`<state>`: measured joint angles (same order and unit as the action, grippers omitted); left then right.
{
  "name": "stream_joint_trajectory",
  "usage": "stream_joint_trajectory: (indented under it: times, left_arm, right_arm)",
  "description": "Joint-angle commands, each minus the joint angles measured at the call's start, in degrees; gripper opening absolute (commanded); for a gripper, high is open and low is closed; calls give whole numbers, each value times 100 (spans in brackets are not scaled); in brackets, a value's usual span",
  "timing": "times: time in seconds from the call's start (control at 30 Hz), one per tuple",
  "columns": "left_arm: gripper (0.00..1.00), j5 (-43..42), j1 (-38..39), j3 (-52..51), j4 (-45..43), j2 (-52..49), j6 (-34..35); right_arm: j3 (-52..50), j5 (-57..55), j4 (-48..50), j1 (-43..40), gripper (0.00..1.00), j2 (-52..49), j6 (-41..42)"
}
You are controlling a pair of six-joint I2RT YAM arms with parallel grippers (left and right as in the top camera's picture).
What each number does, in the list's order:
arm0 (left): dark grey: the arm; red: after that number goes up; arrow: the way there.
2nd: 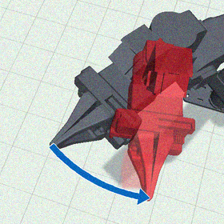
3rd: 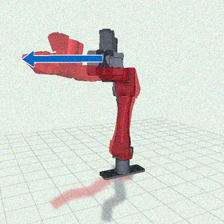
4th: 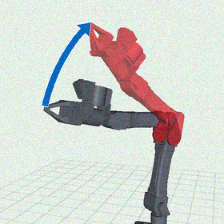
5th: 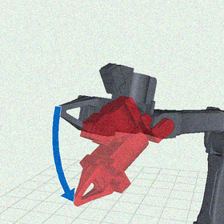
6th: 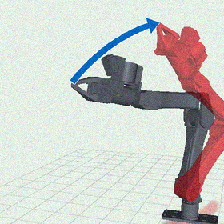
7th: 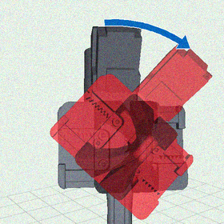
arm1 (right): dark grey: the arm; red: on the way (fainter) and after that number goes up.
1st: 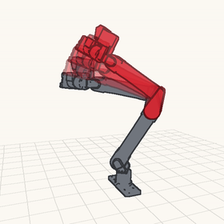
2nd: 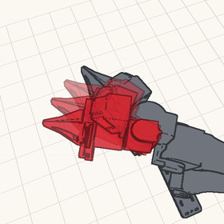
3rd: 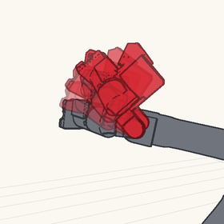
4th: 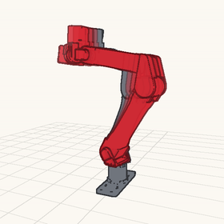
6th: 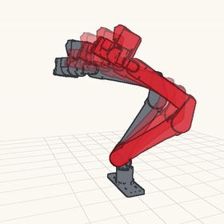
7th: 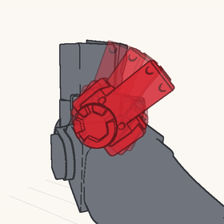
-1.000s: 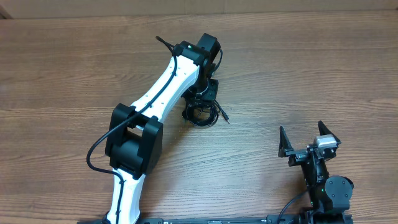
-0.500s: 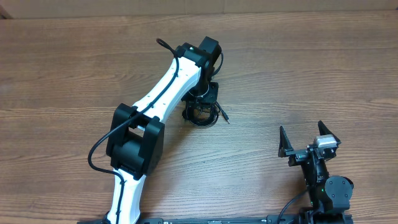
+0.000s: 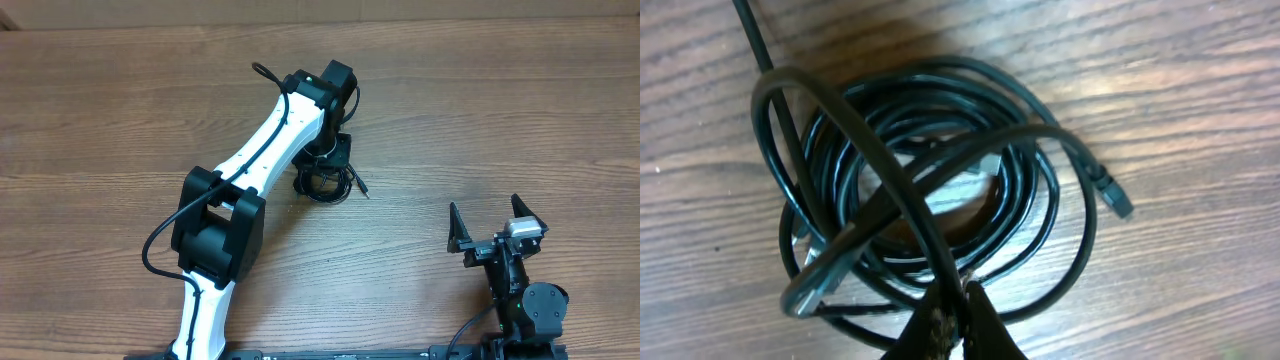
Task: Untangle cables
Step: 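Lift the grasped cable strand upward with the left gripper, unspooling the coil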
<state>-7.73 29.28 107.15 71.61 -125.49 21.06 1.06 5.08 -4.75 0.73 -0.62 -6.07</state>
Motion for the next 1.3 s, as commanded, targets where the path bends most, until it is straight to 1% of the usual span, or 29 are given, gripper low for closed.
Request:
stream_joint_trajectory:
  times: [0.0,0.07,0.17,0.3,0.4,0.53,0.73,0.9,1.0,1.03,1.07,1.1,1.2,1.27]
  left_arm:
    - [4,-308,22,275,258,-20,42]
    - [4,-393,22,680,544,-4,39]
    - [4,-393,22,2065,1462,0,39]
    - [4,-387,15,3403,2197,2,35]
    - [4,-313,9,4044,2520,4,2]
    - [4,-319,-15,4293,2518,160,-92]
    - [4,-240,-227,4304,2518,643,-85]
    - [4,-243,-560,4304,2518,1250,240]
    - [4,-273,-682,4304,2516,1482,691]
    - [4,-442,-741,4304,2474,1572,892]
    - [4,-850,-811,4304,2361,1655,970]
    - [4,-1329,-885,4304,2210,1725,966]
    - [4,-2321,-1058,4304,1886,1818,984]
    - [4,-2688,-1154,4301,1792,1821,986]
  right_arm:
    - [-57,-4,22,-44,100,46,0]
    - [-57,-4,22,-44,100,46,0]
    - [-57,-4,22,-44,100,46,0]
    - [-57,-4,22,-44,100,46,0]
    - [-57,-2,22,-44,100,46,0]
    - [-57,-4,22,-44,100,46,0]
    - [-57,-4,22,-44,100,46,0]
    - [-57,-4,22,-44,100,46,0]
    - [-57,-2,22,-44,100,46,0]
    - [-57,-2,22,-44,100,46,0]
    - [-57,-2,22,-44,100,46,0]
    - [-57,-2,22,-44,100,46,0]
    - [-57,-4,22,-44,100,46,0]
    - [-57,-4,22,-44,100,46,0]
